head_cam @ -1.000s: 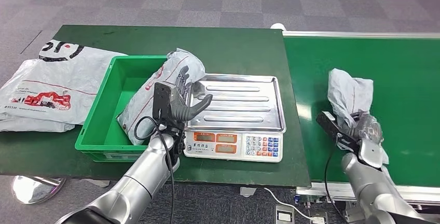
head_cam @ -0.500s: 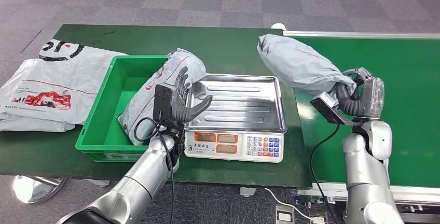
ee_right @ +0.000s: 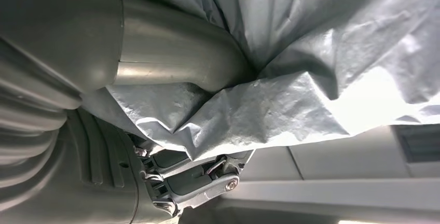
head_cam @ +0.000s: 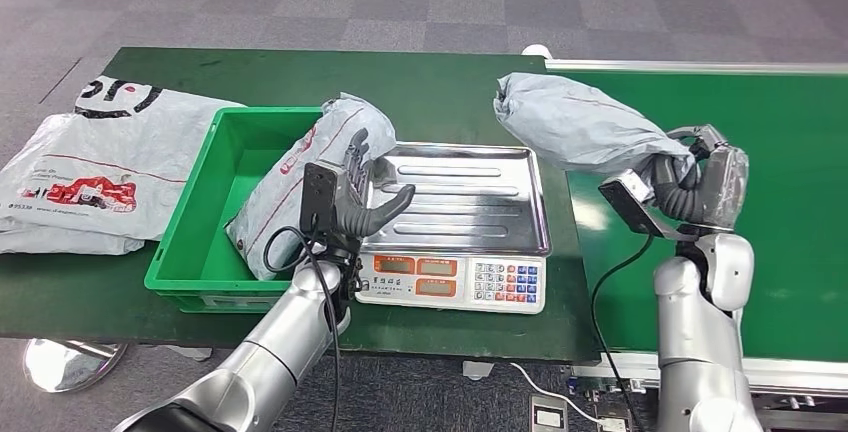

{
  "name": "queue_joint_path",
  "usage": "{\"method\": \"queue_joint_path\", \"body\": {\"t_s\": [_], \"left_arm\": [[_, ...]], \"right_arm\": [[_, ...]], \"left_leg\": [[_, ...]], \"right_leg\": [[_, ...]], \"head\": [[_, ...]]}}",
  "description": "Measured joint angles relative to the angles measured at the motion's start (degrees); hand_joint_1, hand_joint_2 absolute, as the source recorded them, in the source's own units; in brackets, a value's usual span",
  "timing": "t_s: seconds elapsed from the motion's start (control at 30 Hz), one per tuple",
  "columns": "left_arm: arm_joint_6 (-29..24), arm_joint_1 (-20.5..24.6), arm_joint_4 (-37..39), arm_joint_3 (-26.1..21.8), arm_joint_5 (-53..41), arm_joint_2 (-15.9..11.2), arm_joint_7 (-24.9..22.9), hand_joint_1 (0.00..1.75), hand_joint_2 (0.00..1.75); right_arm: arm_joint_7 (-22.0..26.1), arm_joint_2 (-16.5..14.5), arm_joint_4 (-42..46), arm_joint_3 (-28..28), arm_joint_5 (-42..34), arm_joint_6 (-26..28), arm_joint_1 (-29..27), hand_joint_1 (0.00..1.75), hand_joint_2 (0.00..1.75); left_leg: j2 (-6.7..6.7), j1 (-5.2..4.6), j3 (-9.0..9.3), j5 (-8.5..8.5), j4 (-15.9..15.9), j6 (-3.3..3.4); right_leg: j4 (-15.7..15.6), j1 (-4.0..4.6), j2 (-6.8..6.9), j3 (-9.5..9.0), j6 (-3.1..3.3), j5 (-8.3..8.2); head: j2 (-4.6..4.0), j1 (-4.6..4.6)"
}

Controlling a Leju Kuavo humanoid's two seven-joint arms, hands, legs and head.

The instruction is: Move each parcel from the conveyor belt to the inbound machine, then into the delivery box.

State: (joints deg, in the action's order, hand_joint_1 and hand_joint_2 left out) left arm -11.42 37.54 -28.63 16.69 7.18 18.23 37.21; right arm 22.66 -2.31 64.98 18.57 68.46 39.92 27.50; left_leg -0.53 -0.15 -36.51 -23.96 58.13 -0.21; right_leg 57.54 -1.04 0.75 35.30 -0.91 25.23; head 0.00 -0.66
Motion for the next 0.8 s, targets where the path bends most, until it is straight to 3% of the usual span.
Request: {"method": "queue_joint_path", "body": {"t_s": [0.07, 0.2, 0.3, 0.47, 0.8], "left_arm": [[0.0, 0.0, 0.1, 0.0, 0.1, 0.2, 0.2, 0.00, 1.75], [-0.1, 0.1, 0.2, 0.3, 0.2, 0.7, 0.7, 0.00, 1.75], [-0.2, 0.2, 0.3, 0.6, 0.2, 0.9, 0.7, 0.00, 1.75], [-0.4, 0.3, 0.6, 0.8, 0.2, 1.0, 0.6, 0.00, 1.75], [-2.5, 1.9, 1.2, 1.3, 2.3, 2.4, 0.2, 0.00, 1.75]], "right_arm": [[-4.9, 0.0, -1.8, -4.0, -0.3, 0.0, 0.6, 1.75, 1.75], [-15.0, 0.0, -7.4, -17.4, -2.8, -0.3, 2.6, 1.75, 1.75], [-16.8, -0.1, -9.6, -24.1, -3.1, -0.3, 3.3, 1.75, 1.75], [-19.0, 0.3, -11.5, -30.3, -4.7, -1.2, 4.8, 1.75, 1.75], [-23.5, -1.7, -13.3, -41.5, -4.1, -12.5, 8.3, 1.75, 1.75]], "left_leg": [[0.08, 0.00, -0.01, 0.00, 0.0, 0.00], [0.23, 0.00, 0.05, 0.02, 0.0, -0.02], [0.06, 0.02, 0.03, 0.05, 0.0, -0.04], [0.08, 0.04, -0.02, 0.04, 0.0, -0.07], [0.21, 0.08, 0.04, 0.04, 0.0, -0.12]], "right_leg": [[0.0, 0.00, -0.06, 0.00, 0.01, -0.01], [0.0, 0.00, -0.20, 0.07, 0.04, -0.04], [0.0, 0.02, -0.02, 0.07, 0.06, -0.04], [0.0, 0.02, -0.09, 0.08, 0.06, -0.03], [0.0, 0.06, -0.22, 0.10, 0.08, -0.05]], "head": [[0.00, 0.00], [0.00, -0.01], [0.00, -0.01], [0.00, 0.00], [0.00, 0.00]]}}
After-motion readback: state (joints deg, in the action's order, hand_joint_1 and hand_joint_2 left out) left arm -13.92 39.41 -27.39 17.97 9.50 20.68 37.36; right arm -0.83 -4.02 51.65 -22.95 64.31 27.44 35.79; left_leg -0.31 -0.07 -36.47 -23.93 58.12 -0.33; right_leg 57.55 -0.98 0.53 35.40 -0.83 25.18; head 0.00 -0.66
